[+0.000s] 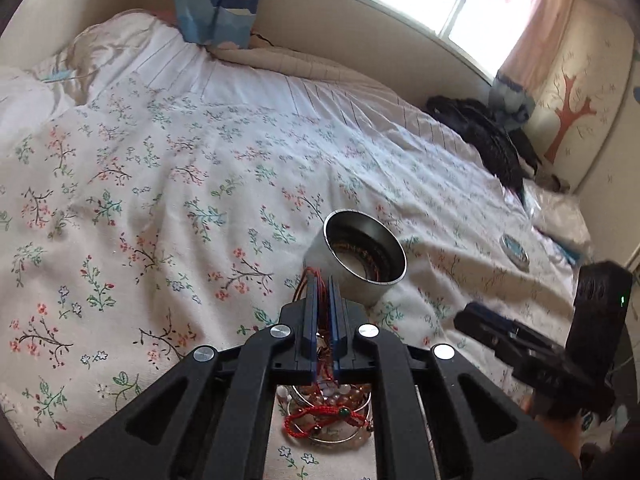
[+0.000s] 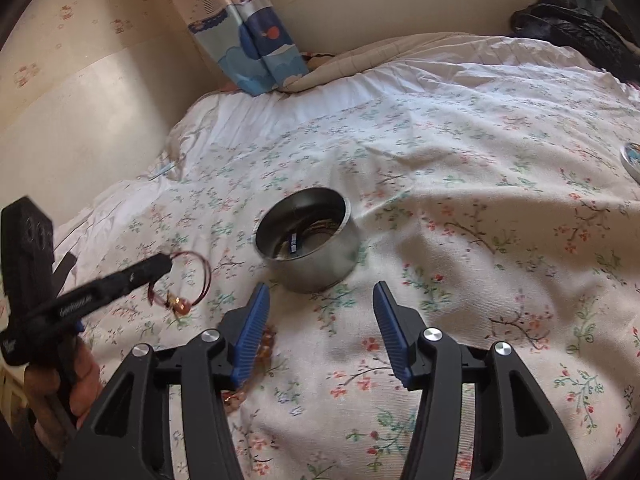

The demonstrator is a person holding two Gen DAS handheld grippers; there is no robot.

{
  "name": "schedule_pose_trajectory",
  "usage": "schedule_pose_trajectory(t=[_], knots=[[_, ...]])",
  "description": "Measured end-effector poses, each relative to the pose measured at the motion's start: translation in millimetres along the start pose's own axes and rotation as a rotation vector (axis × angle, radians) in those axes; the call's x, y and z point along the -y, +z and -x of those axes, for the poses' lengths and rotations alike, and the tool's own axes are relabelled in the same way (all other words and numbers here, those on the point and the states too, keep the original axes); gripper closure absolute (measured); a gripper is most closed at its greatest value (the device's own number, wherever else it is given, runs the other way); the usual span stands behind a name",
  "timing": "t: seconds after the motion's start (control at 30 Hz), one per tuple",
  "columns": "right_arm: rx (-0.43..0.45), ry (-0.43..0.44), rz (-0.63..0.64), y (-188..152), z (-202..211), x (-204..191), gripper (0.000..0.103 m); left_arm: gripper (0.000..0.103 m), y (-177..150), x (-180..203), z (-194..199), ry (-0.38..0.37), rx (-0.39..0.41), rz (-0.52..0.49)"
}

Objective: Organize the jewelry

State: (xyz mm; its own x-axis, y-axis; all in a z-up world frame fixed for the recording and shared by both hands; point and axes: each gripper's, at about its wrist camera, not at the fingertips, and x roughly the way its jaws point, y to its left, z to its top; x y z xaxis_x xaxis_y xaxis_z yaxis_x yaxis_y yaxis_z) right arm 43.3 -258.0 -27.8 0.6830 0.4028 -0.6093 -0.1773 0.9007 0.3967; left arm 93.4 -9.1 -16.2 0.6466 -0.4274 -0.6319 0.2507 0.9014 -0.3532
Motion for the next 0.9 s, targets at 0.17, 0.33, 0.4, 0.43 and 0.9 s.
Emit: schedule_pose_trajectory(t=[0.17, 0.33, 0.4, 0.43, 0.9], knots=[[-0.101, 0.139, 0.244, -16, -17, -60, 0.050, 0.098, 3, -11, 1, 0.020, 0.014, 0.042], [-0.195, 0.146, 0.345, -33, -37, -83, 0.062, 0.098, 5, -12, 1, 0.027, 0.011, 0.035], [-0.209, 0.148, 0.352, -35, -41, -83, 0.065, 0.098, 5, -13, 1, 0.027, 0.011, 0.037], [-0.216, 0.149, 0.356, -37, -42, -84, 0.068, 0.098, 5, -13, 1, 0.026, 0.011, 0.040], [-0.226, 0.156, 0.350, -39, -42, -81, 0.099, 0.098, 4, -14, 0, 0.033, 0.007, 0.045]])
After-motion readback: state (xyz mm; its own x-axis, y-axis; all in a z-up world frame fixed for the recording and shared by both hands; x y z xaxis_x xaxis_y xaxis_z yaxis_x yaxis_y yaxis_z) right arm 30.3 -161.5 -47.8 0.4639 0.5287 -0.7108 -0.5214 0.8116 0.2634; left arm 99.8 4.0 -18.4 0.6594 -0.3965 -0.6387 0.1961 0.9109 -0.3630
